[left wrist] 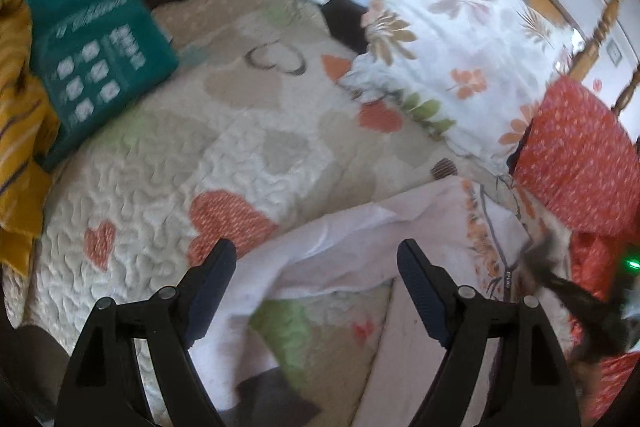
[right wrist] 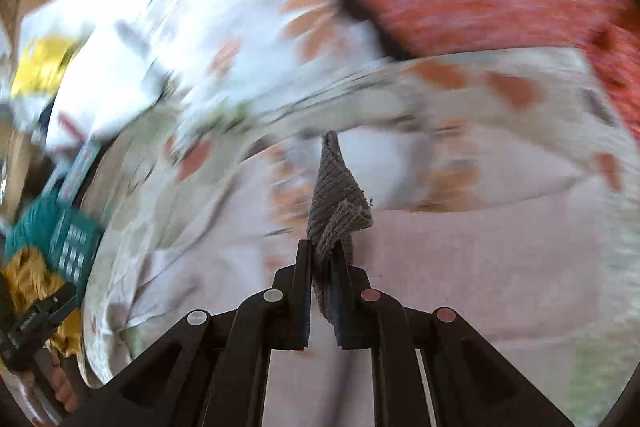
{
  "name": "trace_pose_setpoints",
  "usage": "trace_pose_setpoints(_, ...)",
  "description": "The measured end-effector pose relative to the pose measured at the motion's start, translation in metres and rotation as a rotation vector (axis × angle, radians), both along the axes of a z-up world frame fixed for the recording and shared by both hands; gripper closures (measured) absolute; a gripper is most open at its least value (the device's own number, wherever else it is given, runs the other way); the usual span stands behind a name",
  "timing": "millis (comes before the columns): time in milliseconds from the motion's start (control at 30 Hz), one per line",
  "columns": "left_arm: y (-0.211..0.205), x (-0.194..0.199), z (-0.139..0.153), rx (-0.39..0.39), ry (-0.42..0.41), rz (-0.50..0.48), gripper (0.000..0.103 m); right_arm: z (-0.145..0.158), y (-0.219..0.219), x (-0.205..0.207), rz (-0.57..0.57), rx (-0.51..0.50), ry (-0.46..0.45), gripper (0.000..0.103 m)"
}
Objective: Fold small clothes
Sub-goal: 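Fold the held sleeve across the cardigan body and release it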
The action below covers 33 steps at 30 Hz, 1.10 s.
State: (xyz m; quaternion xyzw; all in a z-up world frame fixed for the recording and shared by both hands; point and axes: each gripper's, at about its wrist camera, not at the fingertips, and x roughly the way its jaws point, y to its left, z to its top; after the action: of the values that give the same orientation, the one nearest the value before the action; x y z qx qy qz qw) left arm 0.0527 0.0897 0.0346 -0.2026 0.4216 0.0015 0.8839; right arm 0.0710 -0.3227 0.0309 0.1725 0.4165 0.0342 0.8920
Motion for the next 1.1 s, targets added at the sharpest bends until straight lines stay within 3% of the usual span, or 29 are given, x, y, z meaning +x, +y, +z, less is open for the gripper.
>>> trace_pose_setpoints(233, 0.039, -0.004, -0.011, -0.072, 0.050, 0.091, 0.020, -0.050, 0.126, 0.061, 0.175, -0.103, 0.101, 0.094)
trace_pose_setpoints(500, 0.056, -0.006, -0.005, -0.070, 0.027, 0.135, 0.020, -0.090, 0.177, 0.084, 0.229, -0.213, 0.182, 0.086)
trace_pose_setpoints(567, 0.068, -0.009, -0.004, -0.065, 0.024, 0.171, 0.020, -0.088, 0.190, 0.080, 0.267, -0.237, 0.174, 0.084)
trace_pose_setpoints(767, 0.115, -0.029, -0.006, -0.064, 0.014, 0.355, 0.018, -0.055, 0.228, 0.035, 0.450, -0.168, 0.080, 0.072)
trace_pose_setpoints(833, 0.126, -0.035, -0.009, -0.079, 0.019, 0.387, 0.017, -0.053, 0.245, 0.012, 0.551, -0.128, 0.075, 0.058)
trace_pose_setpoints(933, 0.133, -0.040, -0.013, -0.086, 0.030, 0.403, 0.017, -0.059, 0.265, -0.016, 0.662, -0.070, 0.091, 0.045)
trace_pose_setpoints(1100, 0.126, -0.037, -0.018, -0.078, 0.049, 0.394, 0.017, -0.094, 0.286, -0.047, 0.721, -0.103, 0.133, 0.045)
